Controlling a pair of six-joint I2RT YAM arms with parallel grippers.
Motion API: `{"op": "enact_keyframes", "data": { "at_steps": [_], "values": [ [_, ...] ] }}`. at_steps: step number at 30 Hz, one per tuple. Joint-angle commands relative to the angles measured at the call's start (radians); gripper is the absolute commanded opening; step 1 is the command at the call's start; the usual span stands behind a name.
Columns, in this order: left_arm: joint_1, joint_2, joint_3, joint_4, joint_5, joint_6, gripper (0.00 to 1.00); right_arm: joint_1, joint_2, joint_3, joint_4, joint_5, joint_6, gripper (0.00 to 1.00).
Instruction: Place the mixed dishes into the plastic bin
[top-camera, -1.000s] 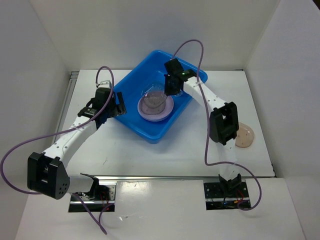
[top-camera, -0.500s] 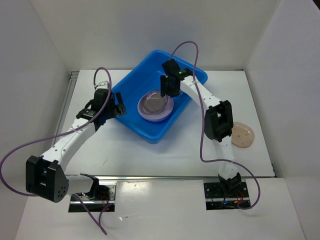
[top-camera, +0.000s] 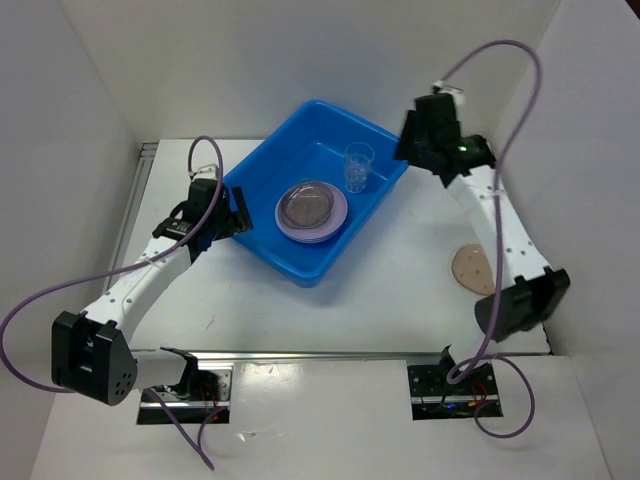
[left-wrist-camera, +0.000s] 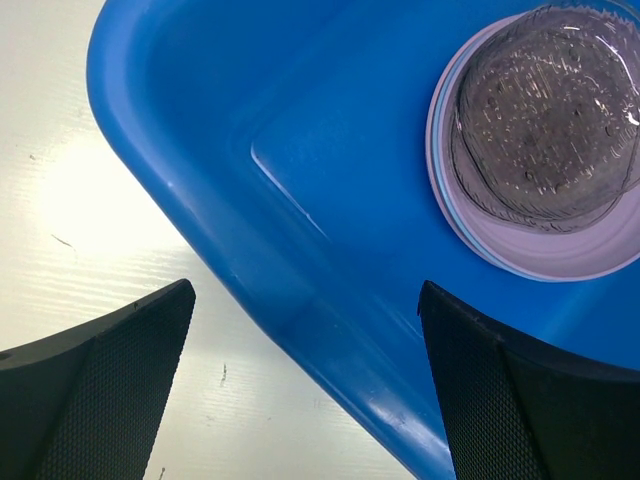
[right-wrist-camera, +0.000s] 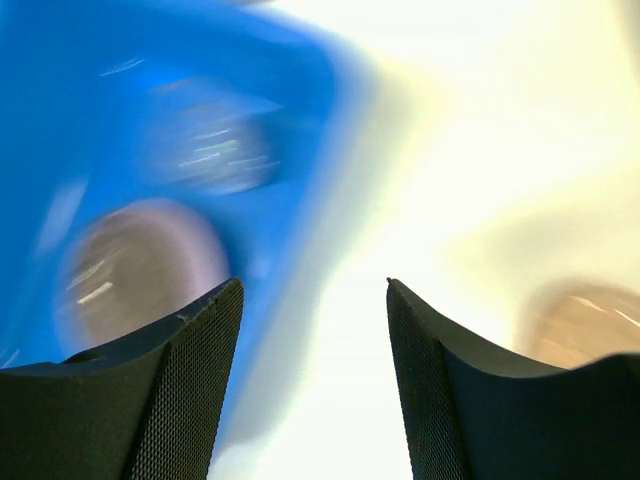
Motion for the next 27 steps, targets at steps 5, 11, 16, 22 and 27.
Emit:
{"op": "enact_keyframes", "data": {
  "at_steps": [5,11,16,22,27],
  "values": [
    [0.014,-0.040,-0.004,0.015,0.013,-0.007,1.00,-0.266,-0.044,-0.343,-0.030,0.188,0.076,0.65],
    [0.014,-0.017,0.005,0.024,0.045,0.034,1.00,-0.339,-0.005,-0.497,-0.051,0.198,0.122,0.64],
    [0.014,-0.005,0.029,0.024,0.065,0.074,1.00,-0.339,0.028,-0.555,-0.051,0.221,0.143,0.56],
    [0.014,-0.014,0.009,0.024,0.065,0.084,1.00,-0.339,0.102,-0.564,-0.073,0.235,0.152,0.49],
    [0.014,-0.023,0.009,0.033,0.065,0.084,1.00,-0.321,0.183,-0.545,-0.084,0.245,0.152,0.43]
  ]
}}
